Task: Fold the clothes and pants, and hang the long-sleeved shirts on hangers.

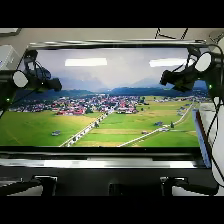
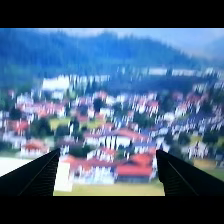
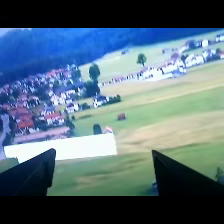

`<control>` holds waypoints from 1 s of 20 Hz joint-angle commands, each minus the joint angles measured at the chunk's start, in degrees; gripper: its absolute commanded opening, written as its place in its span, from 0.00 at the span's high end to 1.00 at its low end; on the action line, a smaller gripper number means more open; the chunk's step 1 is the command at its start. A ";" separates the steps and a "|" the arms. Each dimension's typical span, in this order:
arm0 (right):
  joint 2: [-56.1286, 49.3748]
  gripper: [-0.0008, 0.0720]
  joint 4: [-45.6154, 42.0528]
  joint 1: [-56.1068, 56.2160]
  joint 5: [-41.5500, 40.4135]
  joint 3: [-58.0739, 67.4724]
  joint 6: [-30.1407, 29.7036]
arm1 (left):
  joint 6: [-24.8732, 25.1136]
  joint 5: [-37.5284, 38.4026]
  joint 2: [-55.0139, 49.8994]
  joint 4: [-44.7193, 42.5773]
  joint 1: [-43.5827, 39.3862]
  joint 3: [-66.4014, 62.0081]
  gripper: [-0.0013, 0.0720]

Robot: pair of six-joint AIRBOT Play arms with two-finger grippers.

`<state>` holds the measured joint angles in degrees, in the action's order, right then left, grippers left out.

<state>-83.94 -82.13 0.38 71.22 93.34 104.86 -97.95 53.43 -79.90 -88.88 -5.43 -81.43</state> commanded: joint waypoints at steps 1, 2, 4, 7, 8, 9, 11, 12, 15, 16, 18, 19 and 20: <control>-0.04 0.06 0.00 0.04 -11.10 -0.02 -0.52 | -0.24 -30.34 -1.11 -0.28 0.13 0.00 0.01; -0.04 0.06 0.02 0.04 -13.49 -0.02 -0.52 | -0.24 -39.85 -2.38 -0.26 0.44 -0.02 0.01; -0.04 0.06 0.04 0.04 -17.62 -0.02 -0.50 | -4.31 -48.98 -7.93 0.15 3.58 -3.89 0.02; -0.04 0.06 0.02 0.04 -19.02 -0.02 -0.52 | -24.41 -31.80 -20.85 3.87 13.88 -19.17 0.01; -0.04 0.06 0.02 0.04 -18.84 -0.02 -0.52 | -31.06 -23.74 -24.92 7.34 18.23 -23.93 0.01; -0.04 0.06 0.02 0.04 -18.12 -0.02 -0.52 | -34.03 -15.61 -27.74 11.76 22.23 -27.10 0.01; -0.04 0.06 0.02 0.04 -15.80 -0.02 -0.52 | -34.47 -3.76 -31.32 23.54 29.68 -28.35 0.01; -0.04 0.06 0.02 0.04 -14.53 -0.02 -0.52 | -32.28 -0.35 -32.57 27.21 32.28 -28.04 0.01; -0.04 0.06 0.02 0.07 -11.26 -0.02 -0.50 | -26.49 -1.42 -34.16 28.89 34.34 -26.12 0.01; -0.04 0.06 0.04 0.07 -10.60 -0.02 -0.50 | -26.49 -3.23 -35.23 29.79 34.27 -26.12 0.01; -0.04 0.06 0.04 0.07 -9.29 -0.02 -0.50 | -25.18 -8.20 -37.73 35.06 33.77 -26.14 0.01; -0.04 0.06 0.13 0.07 -8.72 -0.02 -0.48 | -23.04 -10.91 -38.97 38.03 33.33 -26.14 0.01; -0.04 0.06 0.26 0.07 -8.11 -0.02 -0.50 | -21.46 -14.01 -40.22 40.74 32.70 -26.14 0.01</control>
<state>-83.99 -82.08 0.38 60.64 93.32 104.22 -123.22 45.34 -116.75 -56.75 27.29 -107.46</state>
